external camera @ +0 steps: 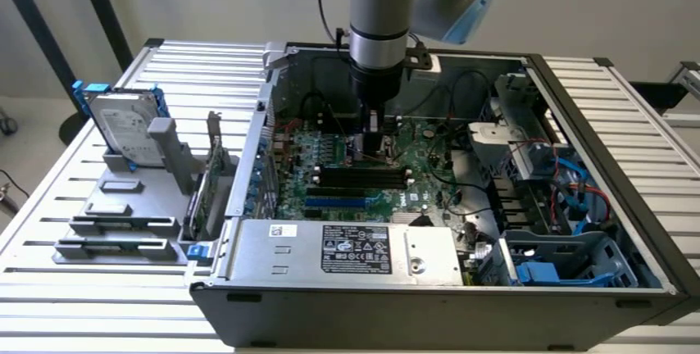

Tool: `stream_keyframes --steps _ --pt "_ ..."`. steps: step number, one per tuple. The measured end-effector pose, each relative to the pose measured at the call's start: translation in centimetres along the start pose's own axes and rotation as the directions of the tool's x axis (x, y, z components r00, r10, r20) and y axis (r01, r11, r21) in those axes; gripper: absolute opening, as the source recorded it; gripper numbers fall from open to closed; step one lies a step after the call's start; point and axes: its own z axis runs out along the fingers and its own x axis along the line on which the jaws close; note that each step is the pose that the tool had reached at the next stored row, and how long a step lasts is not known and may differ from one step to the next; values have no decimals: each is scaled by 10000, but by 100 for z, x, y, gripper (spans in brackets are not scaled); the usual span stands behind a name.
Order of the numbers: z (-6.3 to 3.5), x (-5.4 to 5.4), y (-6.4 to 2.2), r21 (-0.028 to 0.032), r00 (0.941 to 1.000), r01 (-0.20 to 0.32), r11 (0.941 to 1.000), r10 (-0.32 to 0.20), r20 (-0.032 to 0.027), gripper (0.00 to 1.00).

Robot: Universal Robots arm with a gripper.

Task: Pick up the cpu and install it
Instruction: 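Place the cpu into insertion slot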

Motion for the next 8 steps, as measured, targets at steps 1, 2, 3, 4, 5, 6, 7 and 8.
stream_keyframes --steps 1,2,3,4,5,6,7,8 --pt "3 0 0 -13 10000 6 10000 -6 -2 55" --pt "5 0 0 -23 10000 10 10000 -10 -3 55" --pt "8 0 0 -34 10000 14 10000 -14 -3 55" --pt "11 0 0 -45 10000 17 10000 -17 -2 55" --pt "16 0 0 -55 10000 21 10000 -21 -4 55" --pt "21 0 0 -57 10000 24 10000 -24 -3 55" --pt "25 -1 -1 -58 10000 27 10000 -27 0 55" --pt "29 -1 -1 -58 10000 29 10000 -28 3 55"
